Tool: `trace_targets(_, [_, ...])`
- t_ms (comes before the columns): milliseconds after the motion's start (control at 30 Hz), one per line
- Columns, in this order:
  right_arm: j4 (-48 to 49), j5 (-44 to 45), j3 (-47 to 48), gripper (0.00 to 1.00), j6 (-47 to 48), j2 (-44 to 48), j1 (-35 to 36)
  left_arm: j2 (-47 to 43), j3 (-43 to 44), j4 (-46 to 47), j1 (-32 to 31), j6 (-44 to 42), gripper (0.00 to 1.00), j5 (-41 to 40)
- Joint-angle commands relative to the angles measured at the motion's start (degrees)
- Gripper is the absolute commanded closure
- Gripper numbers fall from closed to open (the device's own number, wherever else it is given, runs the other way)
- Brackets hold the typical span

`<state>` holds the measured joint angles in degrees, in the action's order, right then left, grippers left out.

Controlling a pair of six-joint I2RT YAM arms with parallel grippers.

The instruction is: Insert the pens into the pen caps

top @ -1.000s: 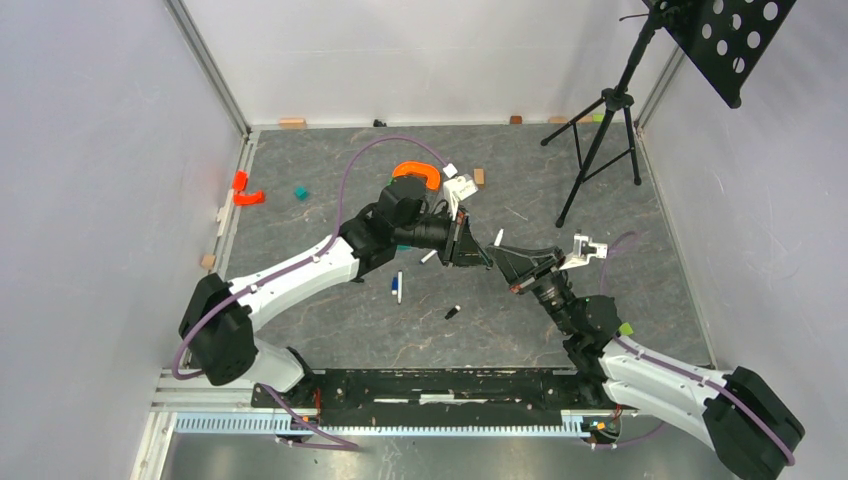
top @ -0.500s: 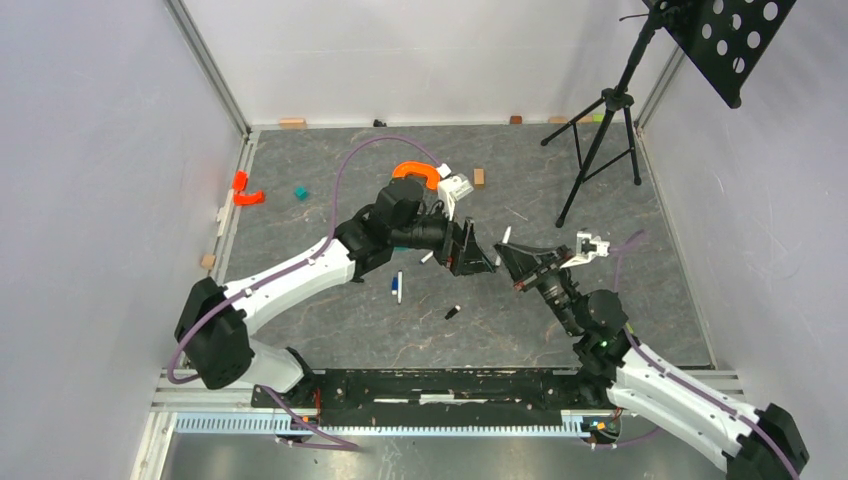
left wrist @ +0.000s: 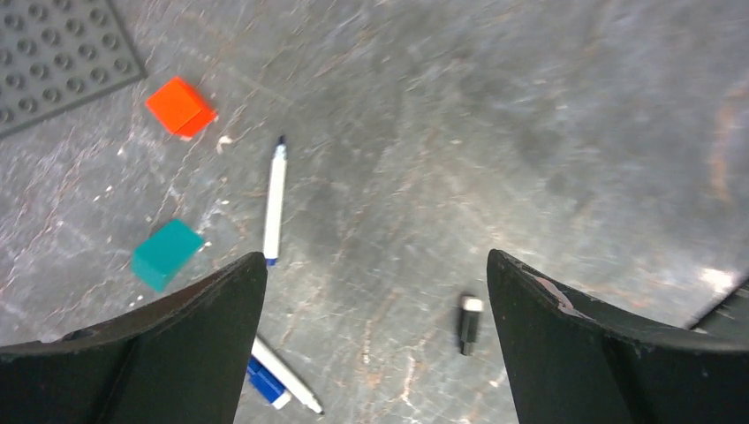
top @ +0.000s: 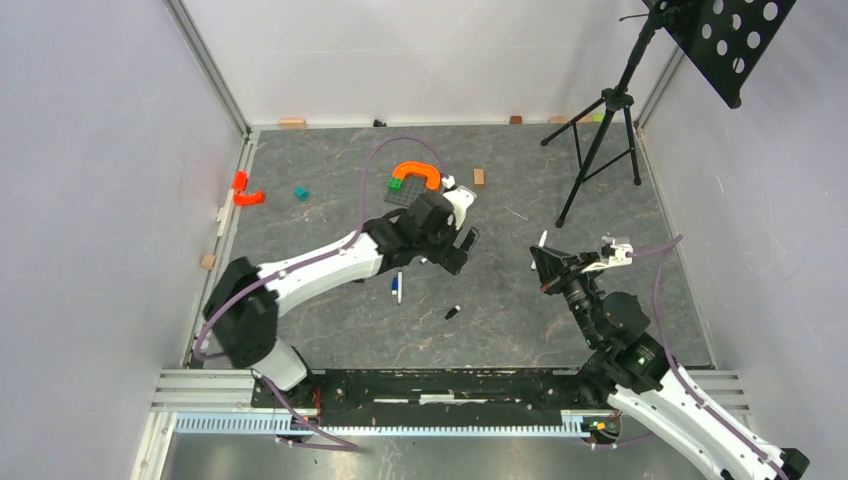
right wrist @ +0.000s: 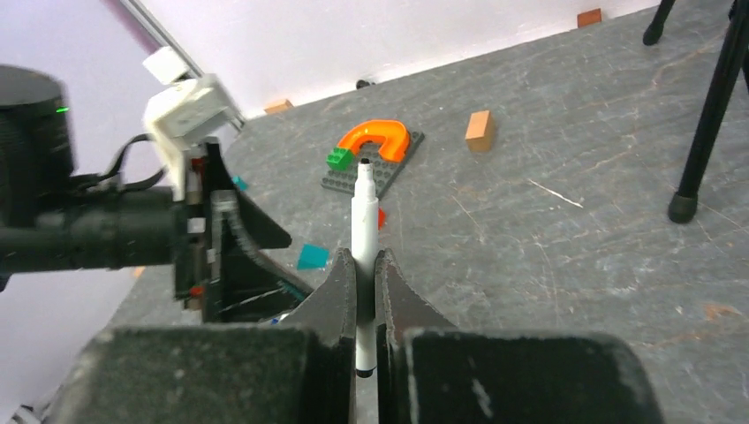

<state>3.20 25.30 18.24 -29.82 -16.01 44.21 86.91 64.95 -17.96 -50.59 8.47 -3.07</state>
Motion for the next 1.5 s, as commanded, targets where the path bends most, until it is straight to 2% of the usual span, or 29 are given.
trace_targets(0, [-9.86, -0.11, 4.74, 1.0, 1.6, 1.76, 0.22, 8.32, 9.32, -11.6, 0.16, 0.66, 0.0, -8.31])
trace_targets(67, [-12.12, -0.06, 5.49, 1.0, 0.96, 3.38, 0.22, 9.45, 9.84, -13.89, -0.04, 0.41, 0.0, -8.62])
trace_targets(267, [-15.06, 1.4, 5.73, 1.0, 0.27, 6.61, 0.26, 3.75, 4.02, -11.79, -1.48, -4.12, 0.01, -3.91])
trace_targets(500, [-15.41, 0.55, 9.41, 1.0, 2.3, 0.92, 0.24, 4.57, 7.08, -21.48, -4.82, -6.71, 0.03, -8.21])
trace_targets(767, [-16.02, -1.06, 10.81, 1.0, 3.9, -3.76, 0.23, 6.73, 6.06, -21.63, -8.44, -6.45, 0.03, -6.99])
trace_targets(1033, [-16.12, -2.28, 10.59, 1.0, 4.25, -6.58, 0.26, 6.88, 6.28, -23.75, -8.71, -8.12, 0.02, -7.73])
trace_targets(1267, [-12.57, -4.14, 9.11, 1.0, 4.14, -8.84, 0.2, 10.62, 7.04, -23.28, -8.66, -8.38, 0.11, -9.14])
trace_targets(1467, [-14.32, -3.39, 9.62, 1.0, 4.44, -7.93, 0.18, 14.55, 9.61, -23.24, -8.81, -8.38, 0.22, -0.09])
